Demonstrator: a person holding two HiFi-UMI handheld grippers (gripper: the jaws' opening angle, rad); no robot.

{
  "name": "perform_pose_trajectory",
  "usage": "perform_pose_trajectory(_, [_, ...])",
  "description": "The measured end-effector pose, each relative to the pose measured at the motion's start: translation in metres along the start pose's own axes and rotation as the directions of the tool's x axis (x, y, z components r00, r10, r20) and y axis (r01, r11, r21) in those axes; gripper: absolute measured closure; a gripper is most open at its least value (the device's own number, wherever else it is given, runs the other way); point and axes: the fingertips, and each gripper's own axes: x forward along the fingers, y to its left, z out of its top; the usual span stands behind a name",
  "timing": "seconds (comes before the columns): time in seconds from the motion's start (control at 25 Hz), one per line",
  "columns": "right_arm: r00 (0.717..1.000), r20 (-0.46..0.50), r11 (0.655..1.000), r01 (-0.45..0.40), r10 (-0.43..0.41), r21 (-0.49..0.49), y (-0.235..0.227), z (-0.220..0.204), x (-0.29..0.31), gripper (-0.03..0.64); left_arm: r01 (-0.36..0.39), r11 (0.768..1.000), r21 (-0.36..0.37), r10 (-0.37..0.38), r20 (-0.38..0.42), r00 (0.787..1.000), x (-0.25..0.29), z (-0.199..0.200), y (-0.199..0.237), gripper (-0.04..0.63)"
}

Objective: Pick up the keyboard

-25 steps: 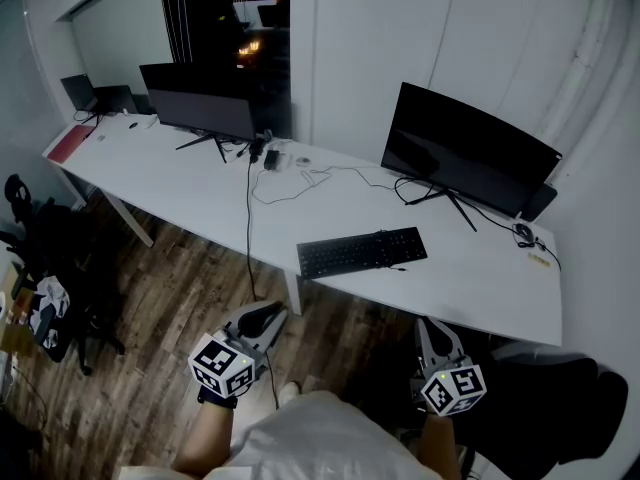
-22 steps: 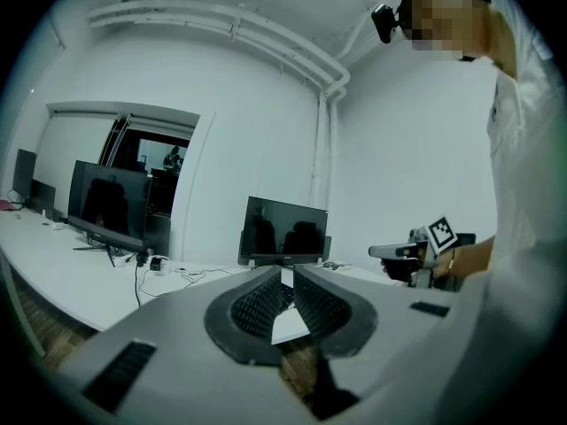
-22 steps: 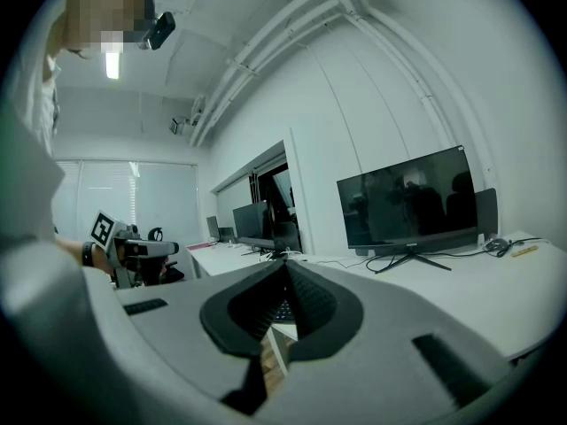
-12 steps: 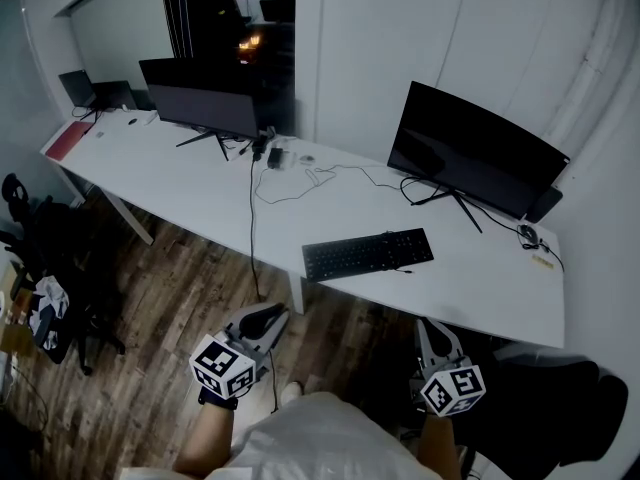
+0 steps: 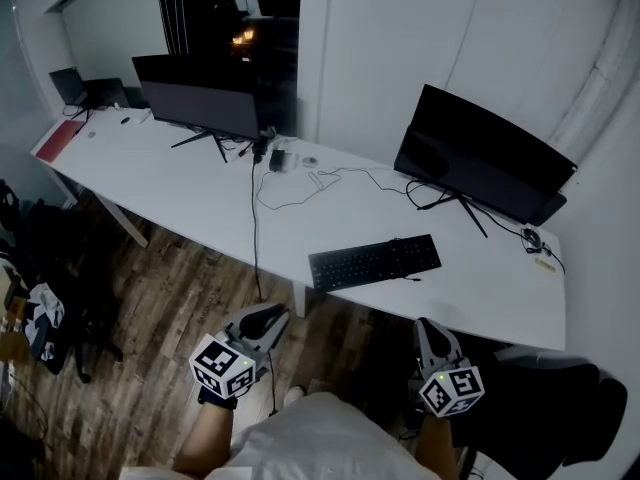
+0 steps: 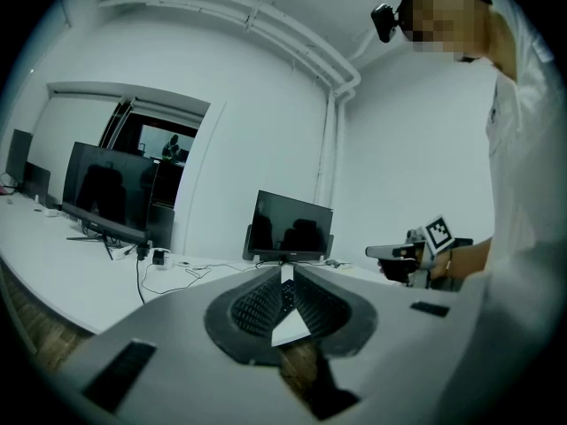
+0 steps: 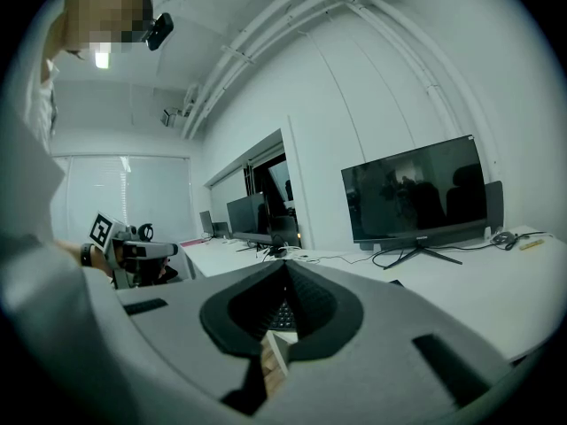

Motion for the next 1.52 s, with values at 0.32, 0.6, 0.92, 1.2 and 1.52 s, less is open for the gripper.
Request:
perform_pose_trajectory(0.32, [1.000, -0.001, 1.000, 0.022, -0.022, -0.002, 0.017, 0.001, 0.038, 0.614, 0.027, 1.000, 0.002, -0.027, 0.000, 1.000, 0.003, 0.005, 0.044, 0.555])
perform_pose_trajectory(0.6, [0.999, -0.012, 0.999, 0.041, -0.041, -0.008, 0.029, 0.001, 0.052, 0.614, 0.048, 0.999, -0.013, -0.048, 0.002, 0.999, 0.001, 0.004, 0.064, 0.555])
perform_pose_trajectory(0.92, [0.997, -0.025, 0.998, 0.067, -0.067, -0.017, 0.022, 0.003, 0.052, 0.614, 0.070, 0.997, -0.043, -0.069, 0.008, 0.998, 0.010, 0.003, 0.070, 0.555])
perform_pose_trajectory(1.2, [0.998, -0.036, 0.999, 0.045, -0.046, -0.016, 0.006, 0.006, 0.076, 0.613, 0.075, 0.996, -0.040, -0.075, -0.001, 0.997, 0.035, 0.005, 0.076, 0.555])
perform_pose_trajectory(1.52, [0.999, -0.043, 1.000, -0.009, 0.008, -0.016, -0.023, 0.009, 0.115, 0.614, 0.043, 0.998, -0.034, -0.044, -0.026, 0.999, 0.071, 0.007, 0.091, 0.555])
